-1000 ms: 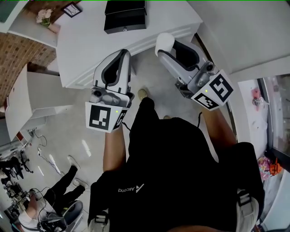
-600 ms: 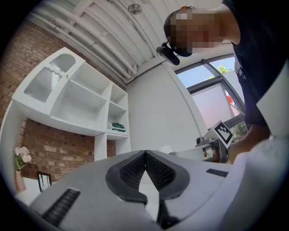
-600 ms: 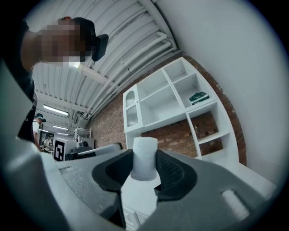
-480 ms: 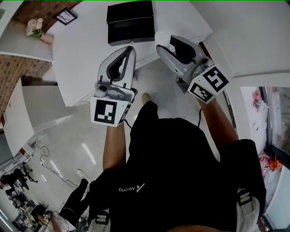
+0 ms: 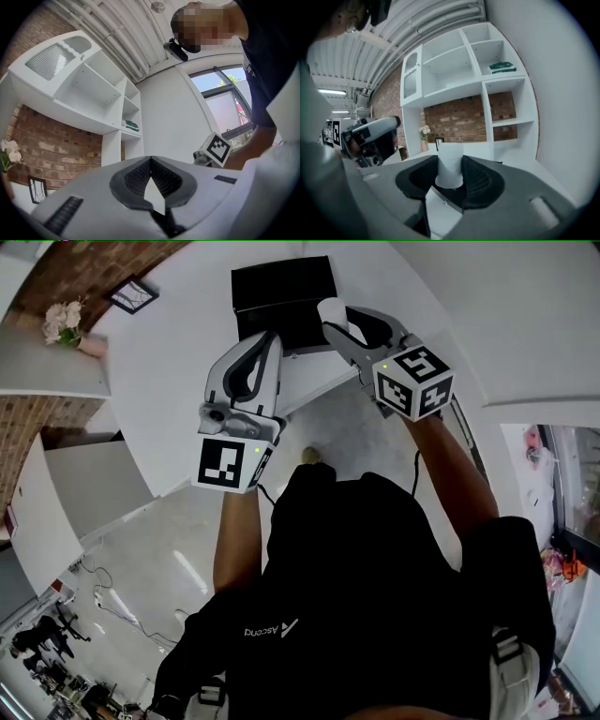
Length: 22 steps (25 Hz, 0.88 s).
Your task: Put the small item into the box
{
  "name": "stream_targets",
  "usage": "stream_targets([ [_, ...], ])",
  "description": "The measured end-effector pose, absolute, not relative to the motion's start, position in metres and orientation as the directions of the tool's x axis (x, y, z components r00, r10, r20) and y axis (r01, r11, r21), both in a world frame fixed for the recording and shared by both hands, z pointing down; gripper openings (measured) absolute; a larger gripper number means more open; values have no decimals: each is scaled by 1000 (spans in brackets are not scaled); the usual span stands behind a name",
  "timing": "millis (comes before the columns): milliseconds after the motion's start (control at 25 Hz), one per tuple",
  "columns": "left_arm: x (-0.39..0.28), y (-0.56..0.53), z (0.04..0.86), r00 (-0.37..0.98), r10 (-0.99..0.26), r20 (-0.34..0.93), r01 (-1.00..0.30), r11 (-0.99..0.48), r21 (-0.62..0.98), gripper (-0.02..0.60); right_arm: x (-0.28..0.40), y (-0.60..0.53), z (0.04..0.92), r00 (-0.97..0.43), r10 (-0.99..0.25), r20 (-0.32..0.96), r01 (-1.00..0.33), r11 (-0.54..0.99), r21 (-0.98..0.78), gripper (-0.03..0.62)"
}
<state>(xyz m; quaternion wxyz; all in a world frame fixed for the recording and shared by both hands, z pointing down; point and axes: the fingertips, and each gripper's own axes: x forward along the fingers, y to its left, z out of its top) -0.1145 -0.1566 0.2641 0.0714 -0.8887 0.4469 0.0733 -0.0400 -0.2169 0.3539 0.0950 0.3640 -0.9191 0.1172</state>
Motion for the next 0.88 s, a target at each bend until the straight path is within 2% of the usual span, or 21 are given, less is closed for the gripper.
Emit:
stream_targets([
  [280, -128, -188, 274, 605, -775, -185, -792, -610, -33, -2, -53, -259, 403, -643, -625, 442, -732, 671, -116, 164],
  [520, -130, -197, 281, 590, -789, -171, -803, -596, -16, -2, -56, -282, 447, -577, -553, 602, -726, 685, -67, 164],
  [880, -139, -213, 284, 529, -832, -166, -844, -536, -8, -2, -53, -303, 506, -468, -429, 772, -688, 725, -14, 166],
])
